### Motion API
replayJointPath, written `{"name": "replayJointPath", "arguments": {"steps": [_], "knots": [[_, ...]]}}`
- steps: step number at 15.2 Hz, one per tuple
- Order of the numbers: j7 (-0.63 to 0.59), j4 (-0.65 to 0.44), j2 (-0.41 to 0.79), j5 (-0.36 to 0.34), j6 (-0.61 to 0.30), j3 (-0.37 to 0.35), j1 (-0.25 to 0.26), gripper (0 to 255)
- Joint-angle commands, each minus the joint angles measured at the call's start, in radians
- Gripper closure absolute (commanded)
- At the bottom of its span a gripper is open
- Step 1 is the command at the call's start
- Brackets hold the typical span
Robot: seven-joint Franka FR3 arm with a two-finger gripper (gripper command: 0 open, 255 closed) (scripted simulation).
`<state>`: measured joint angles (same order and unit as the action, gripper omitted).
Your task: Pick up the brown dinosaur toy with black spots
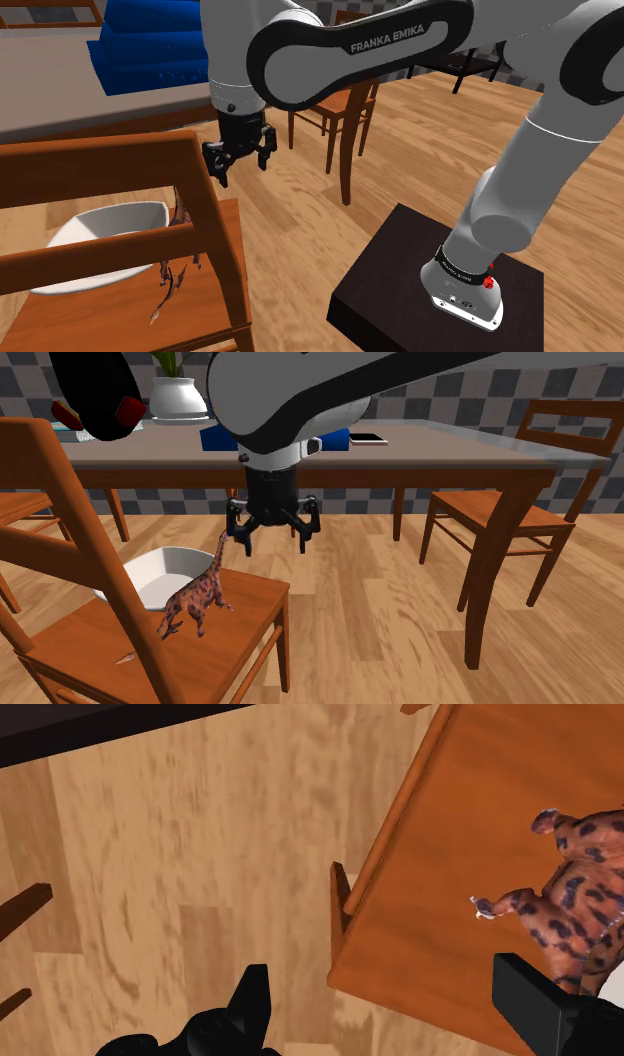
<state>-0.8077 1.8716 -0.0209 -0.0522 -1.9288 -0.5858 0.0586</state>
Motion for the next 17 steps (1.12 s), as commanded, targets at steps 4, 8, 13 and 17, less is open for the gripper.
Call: {"name": "replayJointPath", "arguments": {"steps": [4,8,13,17], "knots": [[-0.162,-0.201,0.227,-0.130,0.025,-0.037,0.068,0],[-0.261,-0.403,0.413,-0.225,0.077,-0.027,0.166,0],[-0.306,-0.526,0.530,-0.275,0.095,-0.008,0.235,0],[-0.314,-0.477,0.534,-0.280,0.044,-0.005,0.229,0]]}}
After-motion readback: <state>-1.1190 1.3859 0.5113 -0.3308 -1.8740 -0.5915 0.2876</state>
